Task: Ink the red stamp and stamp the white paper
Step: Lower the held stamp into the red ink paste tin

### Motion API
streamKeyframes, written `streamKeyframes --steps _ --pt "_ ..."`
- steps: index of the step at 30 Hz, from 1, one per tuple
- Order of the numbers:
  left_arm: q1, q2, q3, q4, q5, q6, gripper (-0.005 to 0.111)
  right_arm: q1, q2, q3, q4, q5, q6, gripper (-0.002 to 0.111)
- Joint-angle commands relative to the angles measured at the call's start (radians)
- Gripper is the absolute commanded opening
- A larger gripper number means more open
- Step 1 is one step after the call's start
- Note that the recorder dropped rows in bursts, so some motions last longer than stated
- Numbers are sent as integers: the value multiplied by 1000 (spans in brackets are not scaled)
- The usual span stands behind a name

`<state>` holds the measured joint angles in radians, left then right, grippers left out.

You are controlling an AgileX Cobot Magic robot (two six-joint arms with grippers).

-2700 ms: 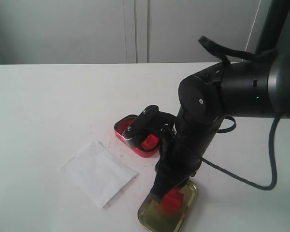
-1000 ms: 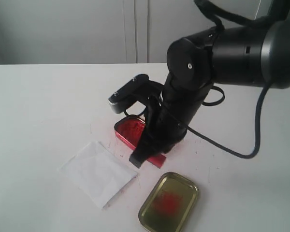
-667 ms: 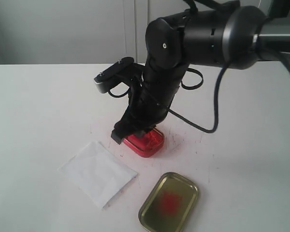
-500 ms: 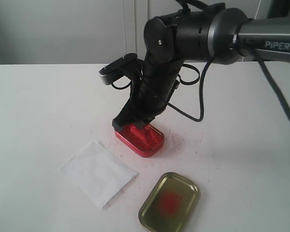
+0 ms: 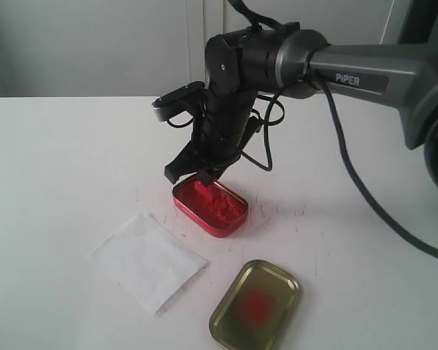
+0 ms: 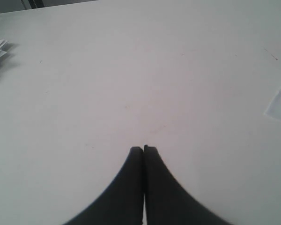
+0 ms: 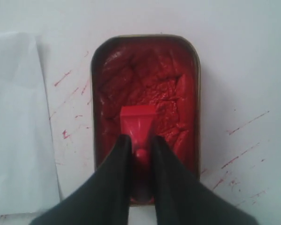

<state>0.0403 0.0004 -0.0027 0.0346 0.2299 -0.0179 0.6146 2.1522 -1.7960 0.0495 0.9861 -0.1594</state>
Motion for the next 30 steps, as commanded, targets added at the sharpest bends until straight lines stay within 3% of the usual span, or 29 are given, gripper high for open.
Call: streamKeyframes --steps 1,30 --pt "-3 0 3 -4 2 -4 0 -8 29 -49 -1 33 7 0" --pt "-3 0 3 -4 2 -4 0 -8 199 -39 -31 117 9 0"
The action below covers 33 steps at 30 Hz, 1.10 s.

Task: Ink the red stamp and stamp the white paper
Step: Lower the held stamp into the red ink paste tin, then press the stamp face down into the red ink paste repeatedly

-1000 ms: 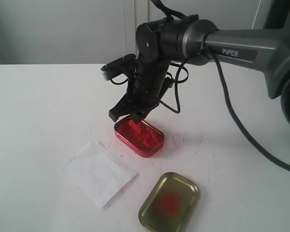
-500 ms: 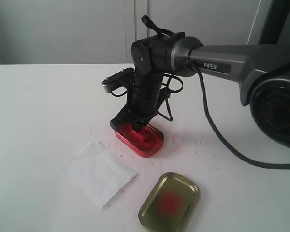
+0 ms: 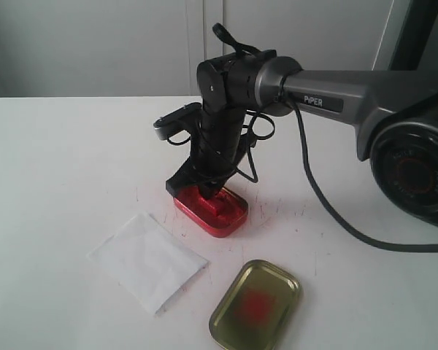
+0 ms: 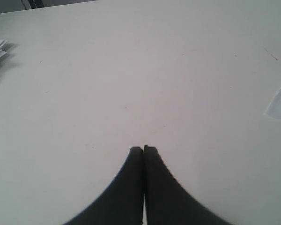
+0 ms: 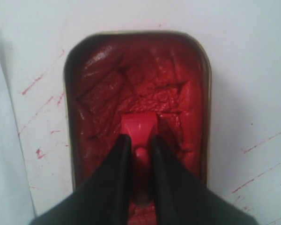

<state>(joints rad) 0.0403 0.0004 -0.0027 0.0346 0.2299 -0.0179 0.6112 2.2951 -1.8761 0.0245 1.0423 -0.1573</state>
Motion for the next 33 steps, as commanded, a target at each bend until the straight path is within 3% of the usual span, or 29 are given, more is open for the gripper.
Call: streamKeyframes --steps 1,33 --pt "-3 0 3 -4 2 -4 0 -4 58 46 -6 61 7 0" --pt "-3 0 3 -4 2 -4 0 -4 -89 58 -24 -42 56 0"
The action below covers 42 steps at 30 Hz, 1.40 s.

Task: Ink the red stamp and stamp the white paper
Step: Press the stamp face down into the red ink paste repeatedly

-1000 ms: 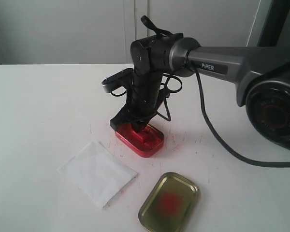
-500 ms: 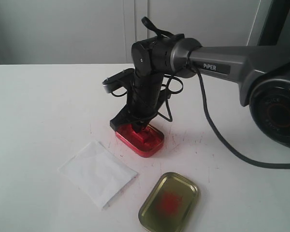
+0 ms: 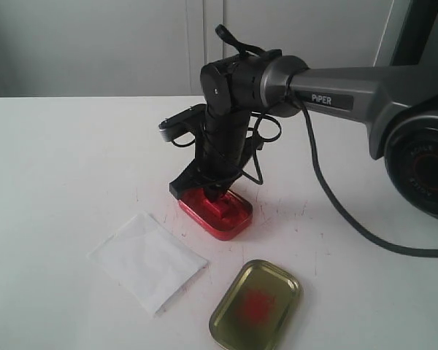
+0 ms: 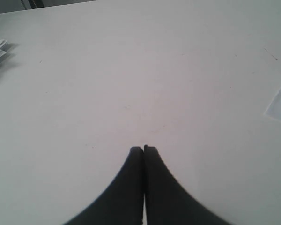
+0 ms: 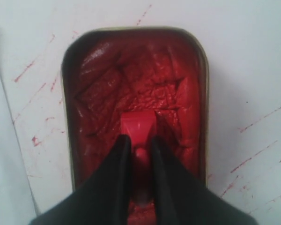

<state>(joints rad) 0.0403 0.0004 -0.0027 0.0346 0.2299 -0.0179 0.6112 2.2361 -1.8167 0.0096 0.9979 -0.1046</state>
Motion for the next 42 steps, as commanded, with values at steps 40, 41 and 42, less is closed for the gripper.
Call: streamKeyframes --steps 40,41,42 --pt "-3 0 3 -4 2 -4 0 -4 -32 -46 -10 56 27 0" --pt "-3 0 3 -4 2 -4 0 -4 -29 -46 -10 56 27 0" --pt "-3 0 3 -4 2 -4 0 -4 -29 -46 -10 56 27 0"
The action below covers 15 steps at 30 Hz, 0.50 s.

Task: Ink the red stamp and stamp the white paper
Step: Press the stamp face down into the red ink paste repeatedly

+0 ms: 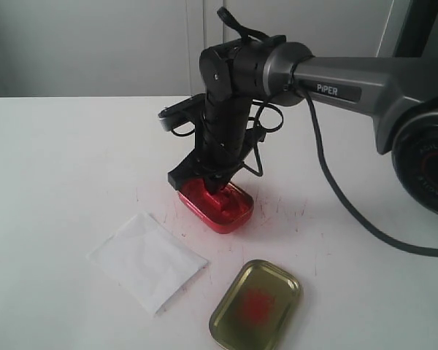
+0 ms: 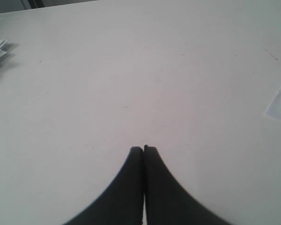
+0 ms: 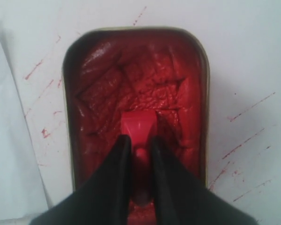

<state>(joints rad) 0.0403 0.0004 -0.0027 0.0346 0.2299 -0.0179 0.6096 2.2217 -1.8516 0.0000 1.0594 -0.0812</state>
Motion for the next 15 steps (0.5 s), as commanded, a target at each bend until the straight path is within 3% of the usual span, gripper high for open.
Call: streamKeyframes --steps 1,15 --pt "-3 0 3 -4 2 -4 0 -3 -15 -11 0 -6 3 0" --pt "-3 0 3 -4 2 -4 0 -3 15 -9 0 -22 25 0"
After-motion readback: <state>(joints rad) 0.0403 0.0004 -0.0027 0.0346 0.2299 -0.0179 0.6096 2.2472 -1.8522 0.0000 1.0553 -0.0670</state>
